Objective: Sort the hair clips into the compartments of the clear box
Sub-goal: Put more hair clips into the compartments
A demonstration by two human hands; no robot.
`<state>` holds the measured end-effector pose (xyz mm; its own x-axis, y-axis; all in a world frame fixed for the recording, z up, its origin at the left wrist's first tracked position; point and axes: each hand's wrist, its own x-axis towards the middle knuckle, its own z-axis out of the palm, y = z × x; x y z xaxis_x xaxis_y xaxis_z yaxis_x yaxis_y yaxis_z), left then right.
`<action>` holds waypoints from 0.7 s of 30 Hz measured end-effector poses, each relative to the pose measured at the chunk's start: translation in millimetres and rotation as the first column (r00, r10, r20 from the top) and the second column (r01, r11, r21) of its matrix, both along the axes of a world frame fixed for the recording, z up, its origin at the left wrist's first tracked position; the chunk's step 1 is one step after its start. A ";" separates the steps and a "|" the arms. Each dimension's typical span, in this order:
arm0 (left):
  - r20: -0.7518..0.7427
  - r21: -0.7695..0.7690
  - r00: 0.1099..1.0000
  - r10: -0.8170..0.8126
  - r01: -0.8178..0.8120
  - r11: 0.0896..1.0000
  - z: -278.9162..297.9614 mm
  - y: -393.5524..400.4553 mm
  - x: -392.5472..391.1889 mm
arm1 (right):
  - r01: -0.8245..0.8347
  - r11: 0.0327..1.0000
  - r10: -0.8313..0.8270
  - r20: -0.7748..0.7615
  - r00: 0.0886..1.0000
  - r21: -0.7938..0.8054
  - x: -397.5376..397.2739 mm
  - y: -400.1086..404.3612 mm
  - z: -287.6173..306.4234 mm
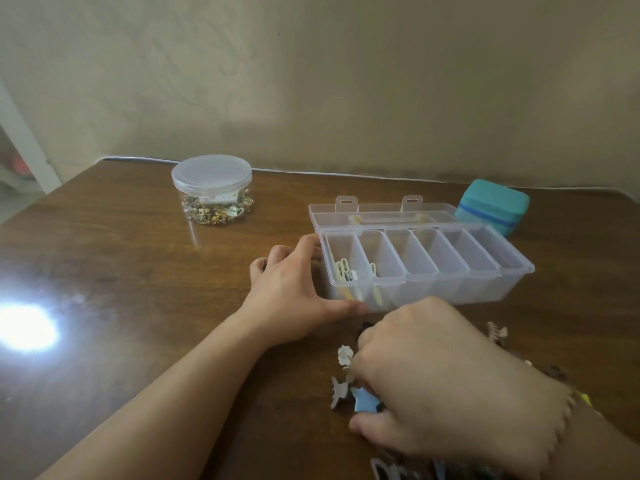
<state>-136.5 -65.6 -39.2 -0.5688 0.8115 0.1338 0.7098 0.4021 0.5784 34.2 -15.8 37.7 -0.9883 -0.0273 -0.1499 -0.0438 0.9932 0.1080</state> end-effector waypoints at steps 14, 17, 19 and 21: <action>0.011 0.005 1.000 -0.021 0.021 1.000 -0.8 -1.7 -3.0 | 0.131 0.794 -0.495 -0.506 0.706 -0.594 -0.6 64.4 1.0; 0.019 0.003 1.000 -0.019 0.019 1.000 -1.0 -1.4 -3.8 | 0.287 0.816 -0.554 -0.538 0.635 -0.502 -7.3 74.0 -13.8; 0.015 0.010 1.000 -0.023 0.023 1.000 -0.7 -1.6 -3.7 | 0.319 0.816 -0.559 -0.515 0.649 -0.482 -8.6 75.8 -17.9; 0.011 0.010 1.000 -0.026 0.026 1.000 -0.5 -1.8 -3.5 | 0.290 0.827 -0.540 -0.536 0.649 -0.482 -9.0 76.0 -18.0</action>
<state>-140.0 -67.4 -39.7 -0.5491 0.8247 0.1358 0.7135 0.3780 0.5900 25.1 60.1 19.6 -0.7547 0.4872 0.4393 0.3353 0.8620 -0.3801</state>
